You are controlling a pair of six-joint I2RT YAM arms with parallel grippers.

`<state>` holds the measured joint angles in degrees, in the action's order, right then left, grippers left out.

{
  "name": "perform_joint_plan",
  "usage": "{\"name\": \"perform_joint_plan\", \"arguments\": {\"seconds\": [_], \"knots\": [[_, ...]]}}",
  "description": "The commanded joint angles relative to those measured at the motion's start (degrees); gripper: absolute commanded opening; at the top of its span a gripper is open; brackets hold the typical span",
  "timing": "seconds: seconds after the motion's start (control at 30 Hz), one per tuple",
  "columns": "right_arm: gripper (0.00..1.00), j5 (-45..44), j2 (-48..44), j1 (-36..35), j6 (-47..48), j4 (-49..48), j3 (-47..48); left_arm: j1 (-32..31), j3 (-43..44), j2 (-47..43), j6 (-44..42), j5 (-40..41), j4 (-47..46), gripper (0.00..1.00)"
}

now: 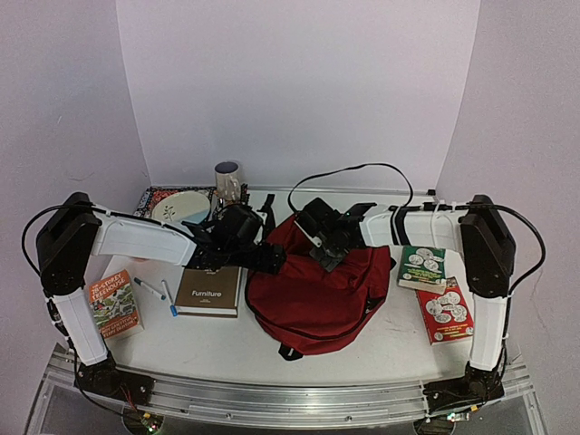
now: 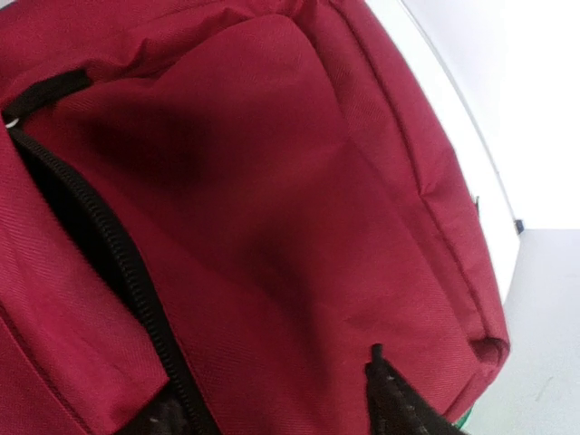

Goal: Pack the student bag
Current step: Grab the lower front pocket of the student bag, then pick up the pen at the center of the board.

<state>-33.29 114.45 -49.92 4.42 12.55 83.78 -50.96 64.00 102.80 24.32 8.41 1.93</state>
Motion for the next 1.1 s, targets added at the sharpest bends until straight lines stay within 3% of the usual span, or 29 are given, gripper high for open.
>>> {"name": "perform_joint_plan", "arguments": {"seconds": [0.0, 0.17, 0.83, 1.07], "knots": [[0.37, -3.0, 1.0, -0.1, 1.1, 2.4, 2.7, 0.1, -0.7, -2.8, 0.4, 1.1, -0.4, 0.81], [0.00, -0.9, -1.6, -0.2, 2.0, 1.5, 2.9, 0.1, -1.0, -3.7, 0.8, 1.8, 0.6, 0.81], [0.00, -2.4, -12.2, -3.7, 5.5, -14.0, -5.2, 2.8, 10.2, 5.4, -0.2, -4.0, 1.5, 0.85], [0.00, -5.5, -14.7, -4.3, -0.3, -16.7, -6.4, 2.7, 6.2, 3.6, 2.2, -3.9, 0.4, 0.85]]}}
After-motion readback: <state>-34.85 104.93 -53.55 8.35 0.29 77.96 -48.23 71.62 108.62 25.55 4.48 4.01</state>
